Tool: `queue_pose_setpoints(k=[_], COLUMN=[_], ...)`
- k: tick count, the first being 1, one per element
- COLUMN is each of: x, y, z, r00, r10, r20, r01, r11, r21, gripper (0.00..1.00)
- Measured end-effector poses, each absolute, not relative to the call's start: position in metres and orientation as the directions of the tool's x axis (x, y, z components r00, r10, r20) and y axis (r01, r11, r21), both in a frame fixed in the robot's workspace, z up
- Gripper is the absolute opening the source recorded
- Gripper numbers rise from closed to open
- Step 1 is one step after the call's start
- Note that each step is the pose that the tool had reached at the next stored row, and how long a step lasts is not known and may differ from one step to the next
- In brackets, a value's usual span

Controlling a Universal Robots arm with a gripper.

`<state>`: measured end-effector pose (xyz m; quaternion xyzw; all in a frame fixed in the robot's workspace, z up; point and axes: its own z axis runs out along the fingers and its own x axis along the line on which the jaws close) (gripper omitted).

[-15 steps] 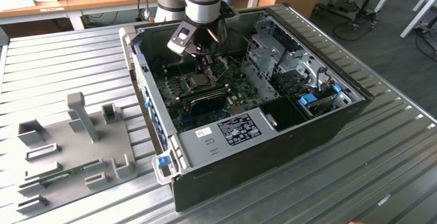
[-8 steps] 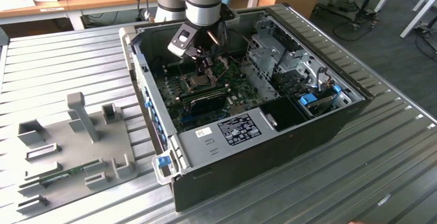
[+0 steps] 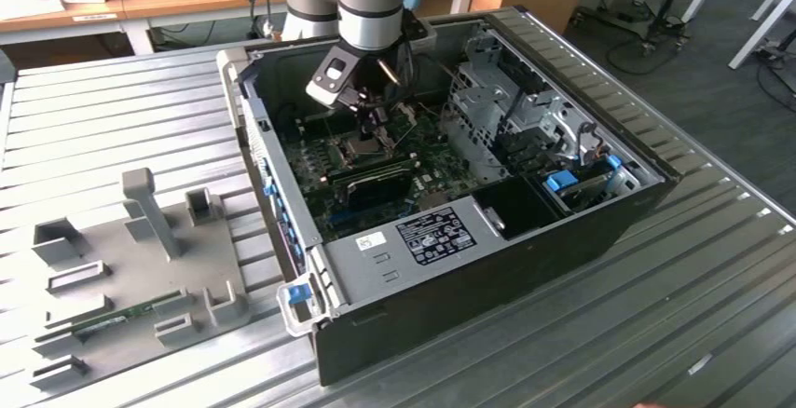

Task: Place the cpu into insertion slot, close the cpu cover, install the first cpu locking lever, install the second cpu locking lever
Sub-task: 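Place the cpu into insertion slot, then close the cpu cover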

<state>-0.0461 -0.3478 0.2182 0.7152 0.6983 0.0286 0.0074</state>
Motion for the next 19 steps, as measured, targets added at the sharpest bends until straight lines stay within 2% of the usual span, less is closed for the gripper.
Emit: queue_pose_setpoints(k=[19], x=[-0.0461], y=[-0.3481], z=[0.2141], r00=[0.023], r10=[0.999], r20=[0.029], r01=[0.998], r11=[-0.025], r21=[0.051], gripper=[0.11])
